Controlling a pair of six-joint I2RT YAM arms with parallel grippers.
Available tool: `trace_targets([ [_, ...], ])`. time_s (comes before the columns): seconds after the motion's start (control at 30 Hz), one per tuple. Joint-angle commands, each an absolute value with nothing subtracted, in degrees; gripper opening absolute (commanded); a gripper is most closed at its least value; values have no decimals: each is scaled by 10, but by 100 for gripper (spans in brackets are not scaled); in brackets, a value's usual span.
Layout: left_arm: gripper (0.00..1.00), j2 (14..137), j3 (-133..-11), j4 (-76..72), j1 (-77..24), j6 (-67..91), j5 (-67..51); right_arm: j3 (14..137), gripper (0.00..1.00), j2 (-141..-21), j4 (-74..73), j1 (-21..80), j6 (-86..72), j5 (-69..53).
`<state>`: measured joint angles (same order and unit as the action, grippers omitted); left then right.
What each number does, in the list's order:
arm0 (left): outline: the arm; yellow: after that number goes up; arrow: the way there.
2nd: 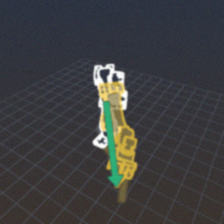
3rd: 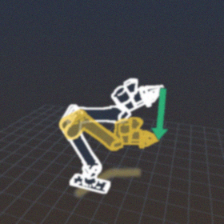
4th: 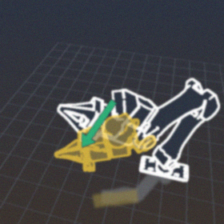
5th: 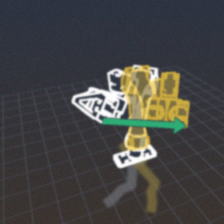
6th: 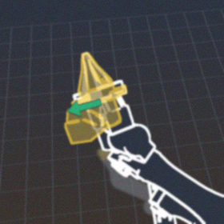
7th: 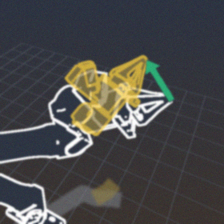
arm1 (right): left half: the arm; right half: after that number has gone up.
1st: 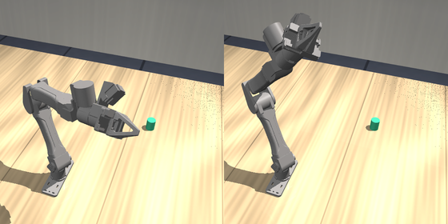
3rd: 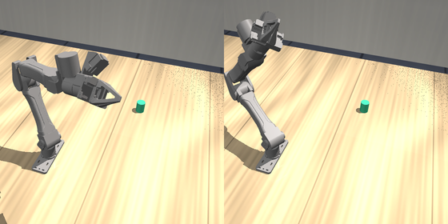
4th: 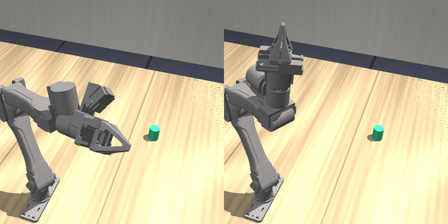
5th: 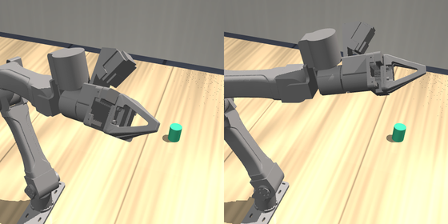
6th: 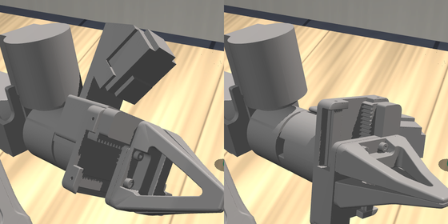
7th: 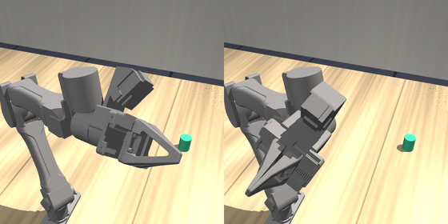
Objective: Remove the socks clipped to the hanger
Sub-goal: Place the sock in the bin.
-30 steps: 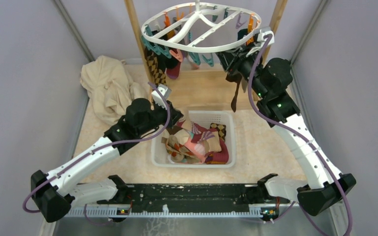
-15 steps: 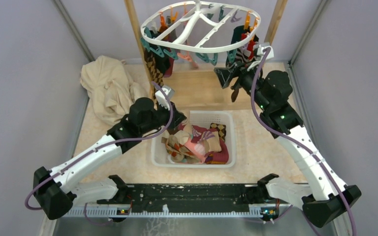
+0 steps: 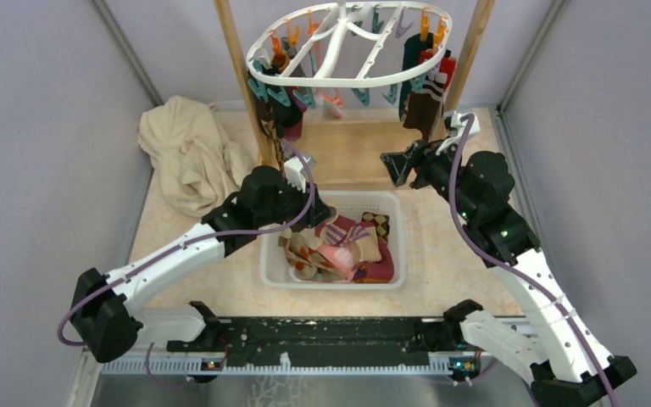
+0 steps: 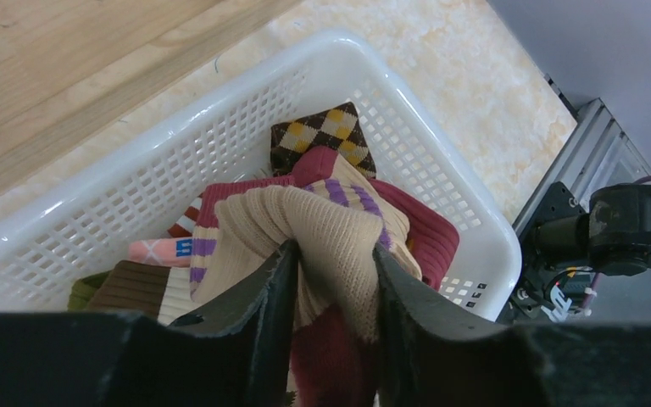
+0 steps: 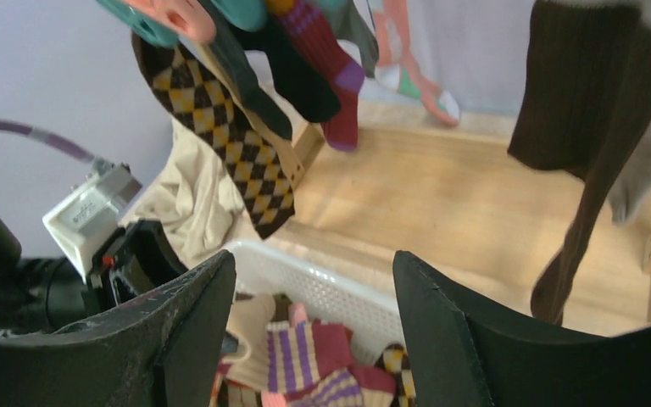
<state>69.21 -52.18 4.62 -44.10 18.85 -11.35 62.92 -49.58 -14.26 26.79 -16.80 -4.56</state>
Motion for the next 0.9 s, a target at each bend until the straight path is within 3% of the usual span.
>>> trace_targets([
  [0.0, 47, 704, -518, 28, -438, 199, -127, 602, 69, -470, -174, 272, -186, -54],
  [0.1, 58, 712, -508, 29, -438, 200, -113, 584, 69, -462, -182, 272, -195, -63],
  [0.33, 70, 744, -505, 52, -438, 198, -94, 535, 69, -456, -184, 272, -217, -92],
  [0.67, 73, 680, -505, 77, -438, 204, -55, 490, 58, -481, -186, 277, -235, -177],
  [0.87, 72, 621, -505, 121, -438, 216, 19, 475, 50, -507, -192, 325, -230, -132],
])
